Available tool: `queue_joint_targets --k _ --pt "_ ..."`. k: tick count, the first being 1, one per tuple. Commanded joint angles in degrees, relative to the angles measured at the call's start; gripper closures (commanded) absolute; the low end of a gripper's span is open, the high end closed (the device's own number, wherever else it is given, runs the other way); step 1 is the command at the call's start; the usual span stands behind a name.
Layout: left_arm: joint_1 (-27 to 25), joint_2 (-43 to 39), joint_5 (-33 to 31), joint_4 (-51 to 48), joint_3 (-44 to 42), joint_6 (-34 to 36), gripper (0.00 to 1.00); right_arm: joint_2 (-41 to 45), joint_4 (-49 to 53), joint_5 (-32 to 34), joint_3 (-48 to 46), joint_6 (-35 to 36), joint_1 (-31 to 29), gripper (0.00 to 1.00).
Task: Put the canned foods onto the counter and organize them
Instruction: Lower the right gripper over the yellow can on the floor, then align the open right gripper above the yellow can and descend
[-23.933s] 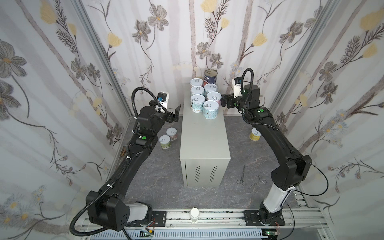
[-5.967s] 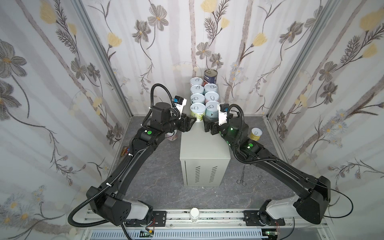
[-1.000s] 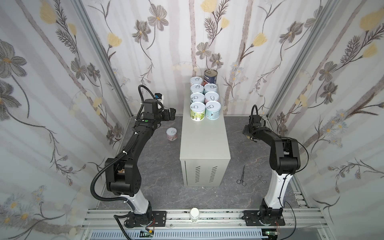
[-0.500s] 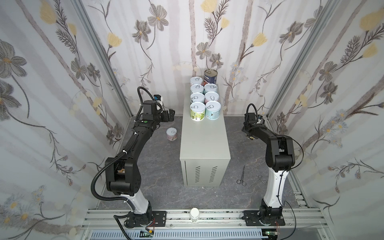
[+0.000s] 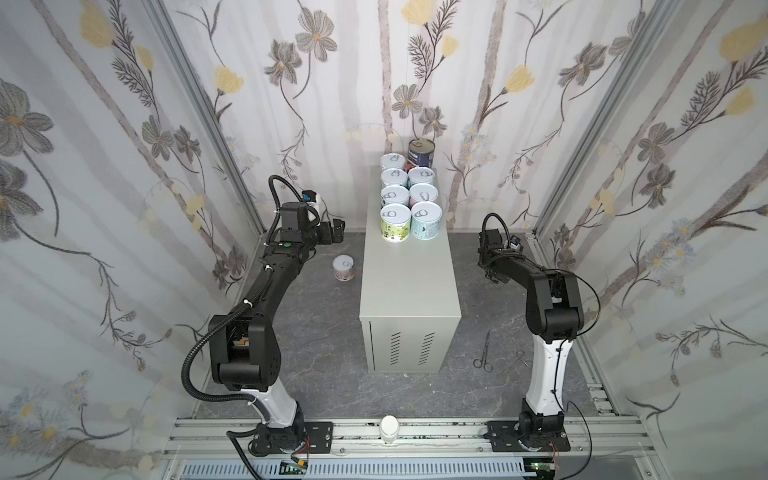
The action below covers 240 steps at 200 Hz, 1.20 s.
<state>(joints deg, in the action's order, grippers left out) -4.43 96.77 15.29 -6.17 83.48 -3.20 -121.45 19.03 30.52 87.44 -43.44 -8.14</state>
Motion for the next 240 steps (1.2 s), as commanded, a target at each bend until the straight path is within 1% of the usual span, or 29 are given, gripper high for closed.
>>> queue_joint_targets --k 1,22,59,79,90,117,164,210,222,240 --pt "0.33 -0.78 0.65 2.75 -0.41 0.22 0.00 2.56 -3.48 1.16 -3.16 -2.61 -1.31 0.20" --pt "0.82 -1.12 1.57 3.88 -1.00 -0.48 0.00 3.80 -6.82 1.88 -6.25 -3.05 -2.03 0.16" --pt "1.43 -1.75 1.70 4.16 -1.09 -0.67 0.00 4.45 -10.76 3.57 -8.90 -4.62 -1.29 0.01" --pt "1.65 -1.80 1.74 4.11 -1.07 -0.58 0.00 5.28 -14.51 3.81 -11.50 -6.57 -0.56 0.00" --pt "1.75 -1.76 1.75 4.20 -1.03 -0.58 0.00 4.64 -15.18 4.48 -11.60 -6.92 -0.26 0.00" --pt "1.88 -1.79 1.61 3.89 -0.93 -0.23 0.00 3.85 -13.29 7.19 -10.18 -7.88 0.31 0.00" --pt "1.94 -1.06 2.00 4.15 -0.79 -0.37 0.00 2.68 -14.76 7.35 -8.58 -7.97 1.46 0.01" --pt "2.19 -0.95 1.85 3.80 -0.68 0.13 0.00 0.38 -12.96 8.22 -6.09 -8.35 1.37 0.13" --pt "2.23 -0.89 1.85 3.80 -0.60 0.17 0.00 0.10 -12.67 8.73 -5.89 -8.33 1.20 0.18" --pt "2.40 -0.80 1.75 3.80 -0.60 0.21 0.00 -0.10 -12.28 9.11 -5.51 -8.37 1.11 0.20"
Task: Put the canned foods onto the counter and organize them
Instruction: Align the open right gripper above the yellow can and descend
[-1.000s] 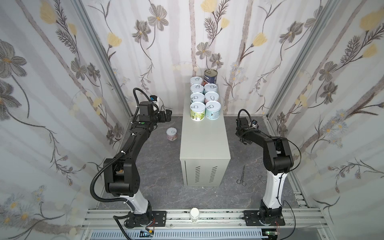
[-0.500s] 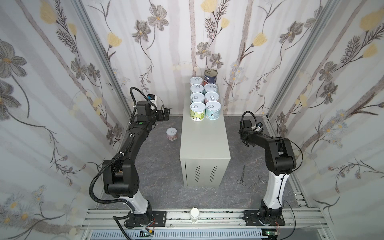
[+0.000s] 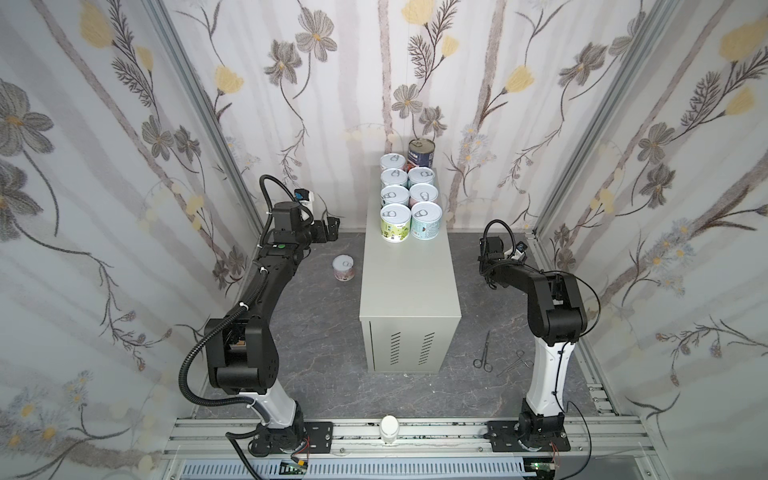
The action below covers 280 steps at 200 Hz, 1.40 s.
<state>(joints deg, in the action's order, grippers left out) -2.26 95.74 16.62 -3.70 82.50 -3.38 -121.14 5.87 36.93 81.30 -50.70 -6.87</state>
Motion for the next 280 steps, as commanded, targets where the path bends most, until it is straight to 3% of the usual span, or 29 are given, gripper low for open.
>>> queue_joint_targets --k 1,37,112,133,167,191,220,265,280 --pt "0.24 0.27 0.47 1.33 0.38 0.39 0.00 -0.41 0.84 2.80 0.71 -1.09 -0.16 0.20" --pt "0.42 0.32 0.52 1.42 0.47 0.43 0.00 -0.56 1.31 2.33 0.77 -1.07 -0.20 0.28" --pt "0.49 -0.38 0.39 1.23 0.33 0.65 0.00 2.24 0.51 -2.22 -2.25 1.22 -2.15 0.34" --pt "0.50 -0.45 0.38 1.33 0.14 0.65 0.00 3.63 1.98 -2.51 -2.79 2.62 -3.25 0.33" --pt "0.44 -0.87 0.07 0.80 0.38 0.92 0.00 8.92 8.06 -2.62 -1.66 7.33 -4.20 0.20" --pt "0.50 -1.09 0.18 0.80 0.56 0.83 0.00 11.78 17.39 -8.11 5.64 17.70 -3.31 0.09" --pt "0.50 -1.35 0.49 1.58 -0.39 0.35 0.00 9.90 32.91 -15.82 20.49 27.66 -0.13 0.04" --pt "0.50 -2.15 0.72 1.95 -1.40 0.37 0.00 -2.34 52.85 -28.36 49.54 38.19 7.19 0.00" --pt "0.58 -2.42 0.70 1.95 -1.38 0.35 0.00 -5.68 55.80 -31.16 53.76 39.39 9.16 0.00"
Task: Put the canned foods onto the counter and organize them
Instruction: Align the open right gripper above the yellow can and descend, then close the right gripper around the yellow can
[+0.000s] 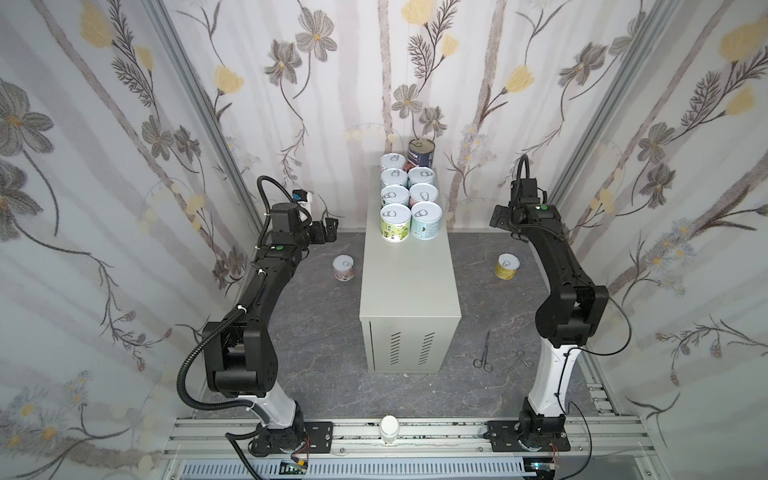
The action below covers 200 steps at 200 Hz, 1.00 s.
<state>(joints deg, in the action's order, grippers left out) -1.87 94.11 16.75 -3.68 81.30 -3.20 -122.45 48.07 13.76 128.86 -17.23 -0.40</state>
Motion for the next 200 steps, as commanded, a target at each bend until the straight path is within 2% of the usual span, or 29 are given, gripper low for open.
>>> queue_joint_targets --k 1,40,71,146,200 --pt "0.19 -0.77 0.61 1.93 -0.22 0.15 0.00 -4.41 13.61 -8.06 6.17 6.00 2.78 0.00" --pt "0.15 -1.57 0.43 1.25 -0.10 0.52 0.00 -9.20 14.06 -16.43 6.12 8.51 6.78 0.00" --pt "0.16 -1.97 -0.31 0.09 0.35 1.20 0.00 -11.78 13.20 -20.04 6.14 9.50 8.95 0.00" --pt "0.02 -0.41 0.98 0.09 1.73 0.12 0.00 -17.13 11.08 -21.16 6.05 10.91 8.68 0.00" --pt "0.02 -0.11 0.29 -1.24 2.81 1.01 0.00 -19.40 12.83 -15.17 5.88 10.93 7.09 0.02"
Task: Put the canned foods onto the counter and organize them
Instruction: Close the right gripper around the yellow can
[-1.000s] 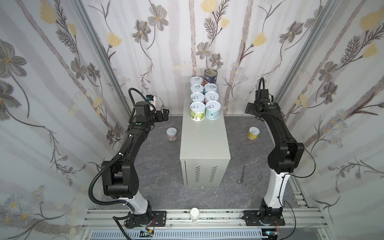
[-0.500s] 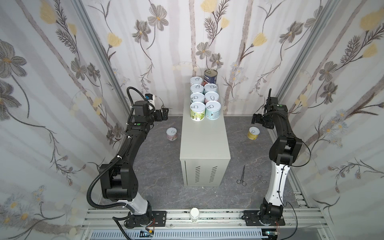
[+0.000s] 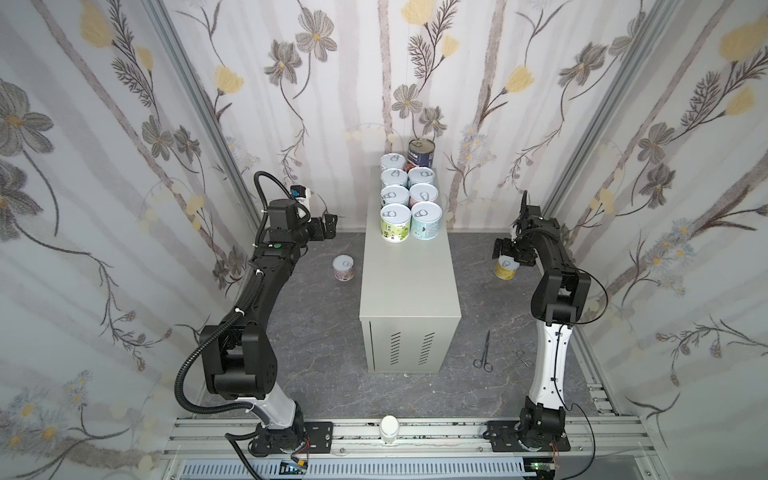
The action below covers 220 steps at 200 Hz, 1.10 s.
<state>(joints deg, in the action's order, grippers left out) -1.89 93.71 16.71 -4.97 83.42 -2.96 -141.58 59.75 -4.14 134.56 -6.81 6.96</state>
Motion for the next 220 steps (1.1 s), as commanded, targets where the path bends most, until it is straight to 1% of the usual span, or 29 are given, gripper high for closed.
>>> queue_joint_targets --k 1,44,81,96,113,141,164,220 --pt "0.04 0.27 0.38 0.05 0.69 0.72 0.00 -0.28 1.12 2.82 0.17 0.49 -0.28 0.02" --pt "-0.13 0.22 0.51 0.05 0.69 0.59 0.00 -0.26 1.34 6.30 0.17 -0.09 -0.63 0.17" --pt "-0.31 -0.42 0.43 -0.13 0.61 0.83 0.00 -0.45 2.08 6.92 0.17 0.17 -1.28 0.26" --pt "-0.31 -0.80 0.16 -0.13 0.32 0.94 0.00 -0.53 2.51 7.55 0.17 0.39 -1.84 0.29" --pt "-0.31 -1.30 0.03 -0.13 0.00 0.95 0.00 -0.54 2.80 7.94 0.17 0.40 -2.30 0.34" --pt "-0.31 -2.54 -0.34 -0.37 -0.35 1.29 0.00 -0.37 3.69 7.33 -0.80 -0.04 -2.81 0.38" --pt "-0.34 -3.51 -0.44 -0.41 -0.69 1.47 0.00 1.82 2.07 6.89 -4.97 -0.72 -3.69 0.40" --pt "-0.40 -6.69 -0.57 0.12 -2.30 1.47 0.00 12.73 -6.50 5.21 -23.82 -3.90 -6.88 0.42"
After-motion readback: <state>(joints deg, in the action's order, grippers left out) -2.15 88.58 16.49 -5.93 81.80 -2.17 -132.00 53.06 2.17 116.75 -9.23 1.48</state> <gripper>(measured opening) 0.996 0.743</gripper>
